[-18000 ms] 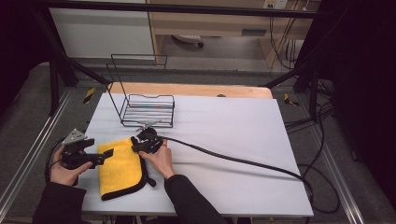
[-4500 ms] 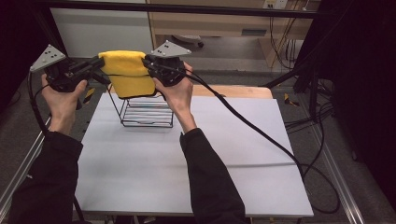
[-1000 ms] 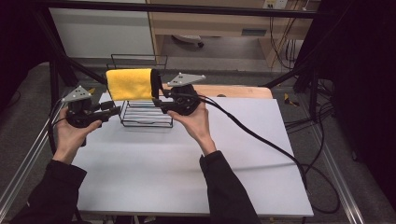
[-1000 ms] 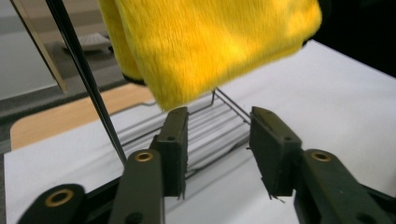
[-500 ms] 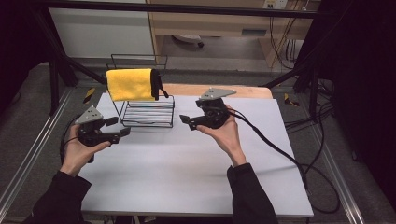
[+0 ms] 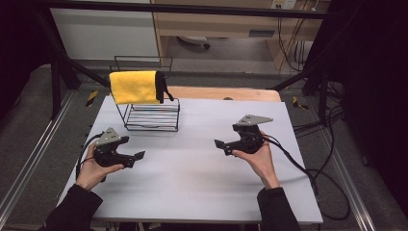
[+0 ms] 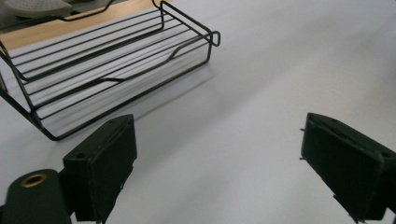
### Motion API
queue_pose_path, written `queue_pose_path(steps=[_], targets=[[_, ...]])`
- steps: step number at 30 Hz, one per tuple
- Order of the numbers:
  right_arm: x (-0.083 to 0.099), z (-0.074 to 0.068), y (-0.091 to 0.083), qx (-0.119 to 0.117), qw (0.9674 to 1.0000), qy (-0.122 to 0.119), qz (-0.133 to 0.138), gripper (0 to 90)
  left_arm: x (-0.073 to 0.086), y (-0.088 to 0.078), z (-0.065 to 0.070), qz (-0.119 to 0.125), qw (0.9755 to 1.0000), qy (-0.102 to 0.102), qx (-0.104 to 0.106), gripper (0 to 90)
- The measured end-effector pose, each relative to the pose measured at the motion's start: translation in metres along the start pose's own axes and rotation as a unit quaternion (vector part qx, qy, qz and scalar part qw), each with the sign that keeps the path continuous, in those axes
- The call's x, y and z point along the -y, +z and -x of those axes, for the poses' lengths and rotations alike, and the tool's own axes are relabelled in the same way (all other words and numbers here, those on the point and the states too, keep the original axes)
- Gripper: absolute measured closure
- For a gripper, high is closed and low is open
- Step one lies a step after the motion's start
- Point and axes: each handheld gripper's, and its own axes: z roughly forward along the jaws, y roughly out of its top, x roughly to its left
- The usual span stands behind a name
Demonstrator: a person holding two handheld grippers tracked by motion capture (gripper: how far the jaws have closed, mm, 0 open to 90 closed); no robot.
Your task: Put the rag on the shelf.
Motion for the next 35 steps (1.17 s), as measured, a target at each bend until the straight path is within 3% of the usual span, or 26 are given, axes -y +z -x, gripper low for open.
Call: queue_pose_path(steps=[3,10,16,22,26,35], targets=[[0.018,0.009,-0.005,0.002,0.9999,0.015,-0.005,4.4,0.007,0.005,0.002,-0.007,1.0,-0.001,0.005,8.5],[0.062,0.022,-0.017,0.015,0.9995,0.02,-0.021,1.3,0.021,0.013,0.004,-0.023,0.9997,-0.005,0.01,7.5],[0.091,0.033,-0.03,0.019,0.9987,0.038,-0.029,0.6,0.028,0.014,0.007,-0.028,0.9995,0.008,0.013,7.5],[0.11,0.039,-0.042,0.02,0.9981,0.055,-0.021,0.6,0.033,0.013,0.007,-0.031,0.9993,0.014,0.012,7.6],[0.119,0.04,-0.048,0.023,0.9981,0.05,-0.027,0.6,0.035,0.012,0.007,-0.029,0.9994,0.013,0.011,7.6],[0.123,0.039,-0.052,0.025,0.9979,0.056,-0.022,0.5,0.038,0.011,0.007,-0.03,0.9993,0.017,0.011,7.6]])
